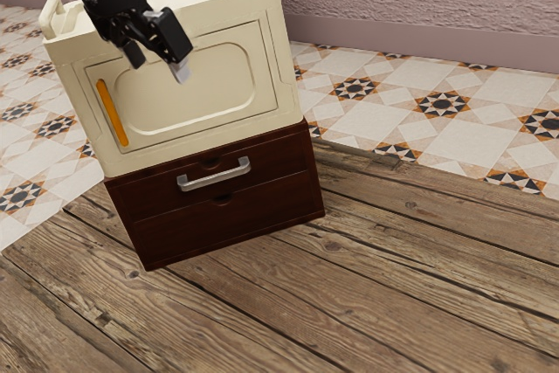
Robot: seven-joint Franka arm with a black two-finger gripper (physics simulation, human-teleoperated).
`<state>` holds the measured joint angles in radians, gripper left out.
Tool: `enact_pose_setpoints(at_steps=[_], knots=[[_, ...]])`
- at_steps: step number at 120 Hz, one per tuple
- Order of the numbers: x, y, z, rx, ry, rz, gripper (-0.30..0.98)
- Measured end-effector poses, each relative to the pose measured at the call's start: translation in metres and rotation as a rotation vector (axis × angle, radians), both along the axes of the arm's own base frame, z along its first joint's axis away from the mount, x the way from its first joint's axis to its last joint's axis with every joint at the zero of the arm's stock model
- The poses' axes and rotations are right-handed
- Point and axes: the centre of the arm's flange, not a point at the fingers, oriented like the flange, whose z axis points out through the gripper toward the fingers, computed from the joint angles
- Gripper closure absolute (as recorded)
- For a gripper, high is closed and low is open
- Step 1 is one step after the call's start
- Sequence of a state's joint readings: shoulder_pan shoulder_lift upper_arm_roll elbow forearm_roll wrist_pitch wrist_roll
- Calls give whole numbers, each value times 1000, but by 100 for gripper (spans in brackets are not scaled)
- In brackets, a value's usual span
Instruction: Pull the drawer handle with one arm to open the drawer
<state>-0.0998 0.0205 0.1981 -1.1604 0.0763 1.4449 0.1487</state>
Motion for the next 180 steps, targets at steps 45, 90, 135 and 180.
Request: enact_pose_setpoints(at_steps=[45,90,135,180], knots=[[43,-58,-95,71,123,-313,0],[37,-84,-159,173,102,-511,0],[19,-58,-183,227,86,-557,0],[5,-45,-203,251,101,-581,1]])
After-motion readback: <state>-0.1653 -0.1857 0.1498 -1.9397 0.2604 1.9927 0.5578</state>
